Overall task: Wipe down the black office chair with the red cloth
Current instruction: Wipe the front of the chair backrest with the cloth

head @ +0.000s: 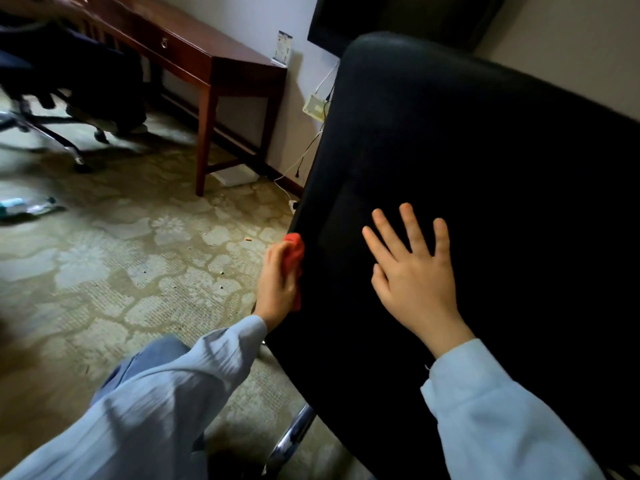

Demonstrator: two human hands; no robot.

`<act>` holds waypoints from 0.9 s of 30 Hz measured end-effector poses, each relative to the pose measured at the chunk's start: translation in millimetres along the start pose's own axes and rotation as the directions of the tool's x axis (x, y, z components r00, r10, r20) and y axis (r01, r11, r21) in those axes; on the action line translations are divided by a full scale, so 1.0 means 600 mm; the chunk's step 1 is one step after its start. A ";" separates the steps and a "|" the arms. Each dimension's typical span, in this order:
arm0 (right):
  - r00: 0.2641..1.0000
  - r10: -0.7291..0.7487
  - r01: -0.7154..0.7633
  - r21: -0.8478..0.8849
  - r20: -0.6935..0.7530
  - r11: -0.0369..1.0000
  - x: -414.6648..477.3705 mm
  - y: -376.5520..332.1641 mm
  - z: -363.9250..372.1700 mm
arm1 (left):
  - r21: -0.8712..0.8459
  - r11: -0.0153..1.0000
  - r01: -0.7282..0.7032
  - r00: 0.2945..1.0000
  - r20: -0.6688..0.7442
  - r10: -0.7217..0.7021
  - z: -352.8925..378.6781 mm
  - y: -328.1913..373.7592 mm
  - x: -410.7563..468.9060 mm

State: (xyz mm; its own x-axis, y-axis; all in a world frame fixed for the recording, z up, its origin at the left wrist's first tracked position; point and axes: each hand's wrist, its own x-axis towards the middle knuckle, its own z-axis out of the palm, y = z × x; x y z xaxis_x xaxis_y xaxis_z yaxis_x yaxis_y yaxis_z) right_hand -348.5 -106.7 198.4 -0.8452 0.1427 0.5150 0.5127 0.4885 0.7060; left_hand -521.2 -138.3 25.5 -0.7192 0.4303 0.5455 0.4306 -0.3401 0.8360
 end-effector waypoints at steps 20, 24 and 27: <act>0.932 0.053 -0.118 0.164 0.358 0.979 -0.103 -0.038 -0.021 | -0.295 0.948 0.123 0.991 0.088 -0.101 0.105 0.110 -0.101; 0.936 0.054 -0.129 0.196 0.347 0.972 -0.120 -0.028 -0.030 | -0.195 0.981 -0.026 0.968 0.240 0.073 0.101 0.122 -0.227; 0.941 0.067 -0.147 0.219 0.333 0.965 -0.138 -0.019 -0.045 | -0.338 0.939 0.061 0.989 0.147 -0.011 0.102 0.117 -0.208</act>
State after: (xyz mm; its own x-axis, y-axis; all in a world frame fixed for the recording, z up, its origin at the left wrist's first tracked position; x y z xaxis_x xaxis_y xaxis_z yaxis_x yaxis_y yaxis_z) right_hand -280.2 -147.4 161.3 -0.8107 0.4537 0.3699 0.5854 0.6391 0.4989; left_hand -367.7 -164.4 19.4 -0.6357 0.5526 0.5390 0.1763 -0.5758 0.7983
